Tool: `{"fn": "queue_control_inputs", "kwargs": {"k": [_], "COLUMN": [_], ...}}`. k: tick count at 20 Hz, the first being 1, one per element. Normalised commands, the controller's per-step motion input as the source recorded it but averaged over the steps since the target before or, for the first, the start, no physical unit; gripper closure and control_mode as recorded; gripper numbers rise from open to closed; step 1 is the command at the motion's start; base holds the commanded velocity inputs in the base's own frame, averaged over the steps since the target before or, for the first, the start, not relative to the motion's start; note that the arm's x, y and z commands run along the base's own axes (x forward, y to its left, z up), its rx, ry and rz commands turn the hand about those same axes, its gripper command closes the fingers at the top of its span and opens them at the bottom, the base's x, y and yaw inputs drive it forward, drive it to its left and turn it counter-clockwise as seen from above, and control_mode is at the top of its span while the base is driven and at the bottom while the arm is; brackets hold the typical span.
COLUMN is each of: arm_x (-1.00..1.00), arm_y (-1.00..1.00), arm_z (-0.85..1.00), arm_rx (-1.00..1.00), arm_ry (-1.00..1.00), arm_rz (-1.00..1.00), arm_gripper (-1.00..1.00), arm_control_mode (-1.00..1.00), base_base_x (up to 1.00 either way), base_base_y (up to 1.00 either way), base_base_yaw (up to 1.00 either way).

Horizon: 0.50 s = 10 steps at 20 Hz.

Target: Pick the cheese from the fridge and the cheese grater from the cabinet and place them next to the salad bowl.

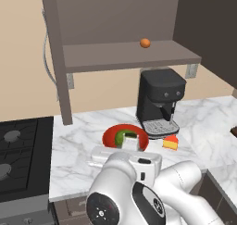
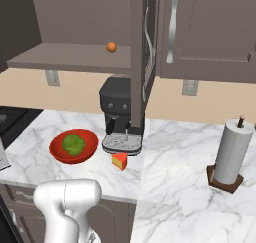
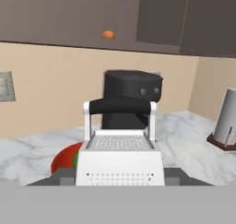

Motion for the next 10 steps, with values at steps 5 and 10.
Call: {"fn": "queue_control_inputs", "kwargs": {"k": [5,10], "arm_x": [0.06,0.13], "arm_y": [-0.24,-0.17], "arm_z": [-0.20,-0.27], "arm_rx": [0.00,0.00], "arm_ry": [0.00,-0.02], "arm_rz": [0.08,0.03], "arm_gripper": [1.00,1.00], "arm_control_mode": [-1.00,-1.00], "base_base_x": [0.00,0.00], "base_base_y": [0.00,0.00], "base_base_yaw": [0.00,0.00]}}
